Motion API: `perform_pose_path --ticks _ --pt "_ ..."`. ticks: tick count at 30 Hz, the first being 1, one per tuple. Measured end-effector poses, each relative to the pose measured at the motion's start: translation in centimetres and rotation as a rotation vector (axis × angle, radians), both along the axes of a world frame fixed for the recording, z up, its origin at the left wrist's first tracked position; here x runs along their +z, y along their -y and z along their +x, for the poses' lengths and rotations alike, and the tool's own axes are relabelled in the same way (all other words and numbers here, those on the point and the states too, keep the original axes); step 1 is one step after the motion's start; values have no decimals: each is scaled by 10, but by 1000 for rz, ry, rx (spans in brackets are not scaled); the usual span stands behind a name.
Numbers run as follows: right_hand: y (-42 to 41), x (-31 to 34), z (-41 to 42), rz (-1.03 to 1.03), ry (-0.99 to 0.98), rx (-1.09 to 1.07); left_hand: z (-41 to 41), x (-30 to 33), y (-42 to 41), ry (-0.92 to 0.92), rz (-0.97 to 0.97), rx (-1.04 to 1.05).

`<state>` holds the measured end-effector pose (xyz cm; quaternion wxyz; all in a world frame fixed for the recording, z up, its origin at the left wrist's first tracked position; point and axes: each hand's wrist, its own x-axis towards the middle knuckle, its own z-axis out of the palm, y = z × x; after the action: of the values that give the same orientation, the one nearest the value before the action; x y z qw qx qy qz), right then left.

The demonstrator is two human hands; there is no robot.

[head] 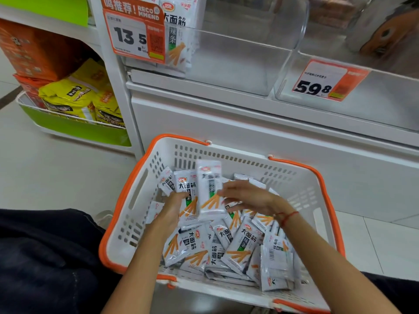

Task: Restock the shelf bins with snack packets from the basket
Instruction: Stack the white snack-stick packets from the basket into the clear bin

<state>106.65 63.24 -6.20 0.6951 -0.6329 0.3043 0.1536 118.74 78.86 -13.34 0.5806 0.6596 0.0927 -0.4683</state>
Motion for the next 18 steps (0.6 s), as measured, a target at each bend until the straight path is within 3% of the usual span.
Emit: perform_pose_path --ticks 4,8,14,18 --pt "-34 -26 18 -327 -7 62 -5 13 3 -76 -79 153" --pt "-49 -43 16 -558 89 -129 -7 19 7 -75 -129 159" --pt "-54 -42 18 -576 53 -206 -4 14 14 -1 -87 54" --pt "-47 -11 21 -348 18 -101 -4 23 19 27 -172 10"
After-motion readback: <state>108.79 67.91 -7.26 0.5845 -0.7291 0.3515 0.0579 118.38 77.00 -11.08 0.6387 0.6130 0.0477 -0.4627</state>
